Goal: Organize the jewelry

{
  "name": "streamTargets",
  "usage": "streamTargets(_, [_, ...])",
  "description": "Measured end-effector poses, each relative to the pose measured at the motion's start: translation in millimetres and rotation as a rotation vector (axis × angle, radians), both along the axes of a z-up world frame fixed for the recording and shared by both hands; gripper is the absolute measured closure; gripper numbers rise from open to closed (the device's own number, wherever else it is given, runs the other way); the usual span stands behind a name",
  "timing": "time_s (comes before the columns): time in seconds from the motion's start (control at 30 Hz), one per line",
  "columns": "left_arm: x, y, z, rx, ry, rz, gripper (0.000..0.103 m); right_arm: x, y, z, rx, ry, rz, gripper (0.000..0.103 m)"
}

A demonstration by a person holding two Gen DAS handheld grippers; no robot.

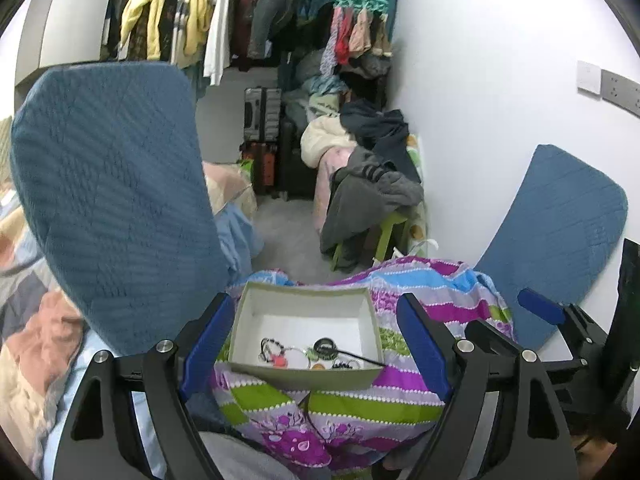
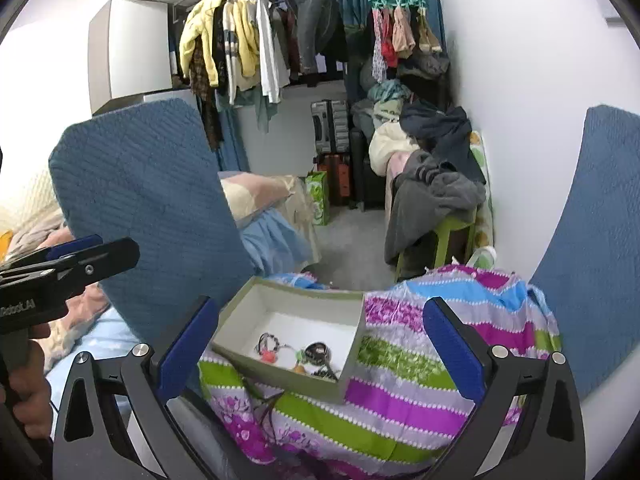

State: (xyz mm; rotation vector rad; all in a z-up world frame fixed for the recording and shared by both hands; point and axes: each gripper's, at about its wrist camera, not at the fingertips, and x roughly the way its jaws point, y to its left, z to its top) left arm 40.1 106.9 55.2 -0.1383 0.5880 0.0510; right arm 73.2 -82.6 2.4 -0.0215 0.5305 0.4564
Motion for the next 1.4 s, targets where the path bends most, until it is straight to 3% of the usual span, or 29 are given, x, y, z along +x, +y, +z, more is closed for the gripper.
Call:
streamTargets(0.47, [-2.3,7.3,-37.1,-0.019,0.086,0.012,0.020,-4.1,-0.3,-38.3,-0.029,0.087,-0.035,0.000])
streamTargets(1.4, [6.9,0.9,-55.1,-0.001,0.162,-0.021,0.020,-7.3,-8.1,-45.6,-0.027,0.086,-0.088,0.000])
